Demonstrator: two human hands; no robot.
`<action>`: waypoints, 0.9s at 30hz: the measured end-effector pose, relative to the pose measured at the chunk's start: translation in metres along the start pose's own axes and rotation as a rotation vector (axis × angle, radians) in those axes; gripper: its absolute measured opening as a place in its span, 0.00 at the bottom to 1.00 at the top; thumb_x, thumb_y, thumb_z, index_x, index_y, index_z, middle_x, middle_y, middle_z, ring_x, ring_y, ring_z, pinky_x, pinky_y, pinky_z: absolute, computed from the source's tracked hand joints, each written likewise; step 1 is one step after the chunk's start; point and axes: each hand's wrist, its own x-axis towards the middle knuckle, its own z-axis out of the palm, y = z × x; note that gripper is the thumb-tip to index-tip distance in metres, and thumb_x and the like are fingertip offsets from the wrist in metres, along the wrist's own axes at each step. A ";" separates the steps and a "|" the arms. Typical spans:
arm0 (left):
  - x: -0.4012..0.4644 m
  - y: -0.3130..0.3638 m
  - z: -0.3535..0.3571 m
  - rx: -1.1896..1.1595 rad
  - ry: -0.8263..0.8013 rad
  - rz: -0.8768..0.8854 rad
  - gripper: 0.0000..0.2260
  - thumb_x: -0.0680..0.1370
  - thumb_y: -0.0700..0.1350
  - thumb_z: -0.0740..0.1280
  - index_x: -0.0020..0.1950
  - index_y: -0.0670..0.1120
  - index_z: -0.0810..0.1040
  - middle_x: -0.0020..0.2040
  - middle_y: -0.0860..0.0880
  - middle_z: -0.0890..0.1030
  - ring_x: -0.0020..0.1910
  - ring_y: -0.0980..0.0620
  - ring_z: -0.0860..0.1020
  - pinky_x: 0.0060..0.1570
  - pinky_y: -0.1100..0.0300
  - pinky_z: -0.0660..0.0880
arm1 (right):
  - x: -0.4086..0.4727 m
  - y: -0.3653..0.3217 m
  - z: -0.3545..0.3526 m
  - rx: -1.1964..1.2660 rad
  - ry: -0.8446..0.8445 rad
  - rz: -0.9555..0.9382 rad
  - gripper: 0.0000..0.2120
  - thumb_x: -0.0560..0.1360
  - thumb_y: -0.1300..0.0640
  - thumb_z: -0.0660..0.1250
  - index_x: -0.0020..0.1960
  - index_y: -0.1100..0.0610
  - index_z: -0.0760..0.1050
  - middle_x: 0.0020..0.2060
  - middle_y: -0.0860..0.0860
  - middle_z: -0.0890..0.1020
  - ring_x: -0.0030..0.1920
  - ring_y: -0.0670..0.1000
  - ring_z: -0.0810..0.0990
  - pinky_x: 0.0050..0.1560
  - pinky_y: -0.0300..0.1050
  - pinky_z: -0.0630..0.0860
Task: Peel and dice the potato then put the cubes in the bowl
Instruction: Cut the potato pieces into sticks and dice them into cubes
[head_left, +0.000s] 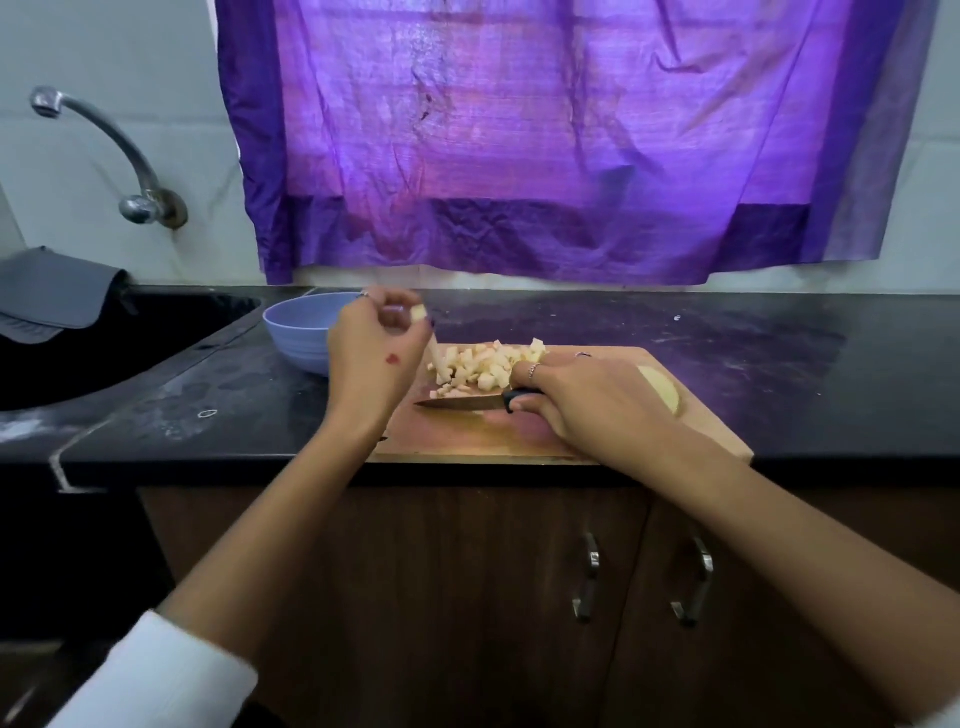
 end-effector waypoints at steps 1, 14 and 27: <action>-0.007 -0.002 -0.006 -0.017 0.012 -0.038 0.06 0.74 0.42 0.71 0.50 0.47 0.79 0.38 0.54 0.79 0.42 0.55 0.79 0.46 0.57 0.76 | 0.006 0.000 0.005 0.001 -0.003 0.024 0.17 0.78 0.40 0.53 0.58 0.47 0.72 0.49 0.46 0.77 0.52 0.51 0.77 0.41 0.47 0.74; -0.055 -0.006 -0.033 0.194 -0.042 -0.033 0.04 0.74 0.47 0.72 0.46 0.48 0.81 0.36 0.57 0.79 0.40 0.54 0.80 0.43 0.61 0.73 | -0.011 0.029 -0.019 0.076 -0.082 0.260 0.10 0.80 0.44 0.58 0.58 0.45 0.72 0.53 0.49 0.81 0.54 0.55 0.78 0.42 0.47 0.68; -0.079 -0.016 -0.017 0.223 -0.142 0.068 0.13 0.77 0.51 0.69 0.59 0.49 0.81 0.52 0.51 0.82 0.54 0.52 0.78 0.58 0.45 0.73 | -0.027 -0.016 -0.032 0.469 -0.127 0.505 0.04 0.81 0.54 0.59 0.51 0.55 0.69 0.37 0.54 0.79 0.33 0.51 0.76 0.38 0.48 0.74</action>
